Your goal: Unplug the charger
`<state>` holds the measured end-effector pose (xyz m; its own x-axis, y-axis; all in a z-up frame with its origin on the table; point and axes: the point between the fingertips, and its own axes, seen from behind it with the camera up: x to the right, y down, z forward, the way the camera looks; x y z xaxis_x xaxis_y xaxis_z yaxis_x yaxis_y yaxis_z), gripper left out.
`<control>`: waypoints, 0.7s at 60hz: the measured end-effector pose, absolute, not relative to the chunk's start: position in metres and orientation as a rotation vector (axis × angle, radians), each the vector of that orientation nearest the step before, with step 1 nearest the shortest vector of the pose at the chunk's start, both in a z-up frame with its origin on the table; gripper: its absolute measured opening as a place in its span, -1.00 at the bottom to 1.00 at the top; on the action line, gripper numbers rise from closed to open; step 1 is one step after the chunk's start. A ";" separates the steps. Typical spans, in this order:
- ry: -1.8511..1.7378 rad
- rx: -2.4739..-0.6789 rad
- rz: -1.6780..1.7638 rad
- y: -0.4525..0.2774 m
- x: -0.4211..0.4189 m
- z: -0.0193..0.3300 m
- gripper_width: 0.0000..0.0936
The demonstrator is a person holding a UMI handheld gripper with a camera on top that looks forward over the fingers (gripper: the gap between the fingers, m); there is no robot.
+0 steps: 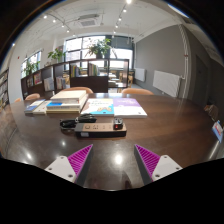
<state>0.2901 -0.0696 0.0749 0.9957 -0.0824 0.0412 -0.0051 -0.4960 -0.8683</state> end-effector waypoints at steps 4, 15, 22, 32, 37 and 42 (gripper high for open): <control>0.060 -2.073 -0.109 -0.038 0.309 0.079 0.74; 0.060 -2.044 -0.084 0.066 0.331 0.072 0.46; 0.050 -2.062 -0.077 0.099 0.329 0.050 0.23; 0.007 -2.095 -0.056 0.106 0.320 0.024 -0.25; 0.061 -2.093 -0.024 0.108 0.326 0.025 -0.59; 0.053 -2.103 -0.030 0.107 0.326 0.025 -0.66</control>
<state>0.3263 0.1066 0.0247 0.9987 -0.0500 -0.0003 -0.0257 -0.5074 -0.8613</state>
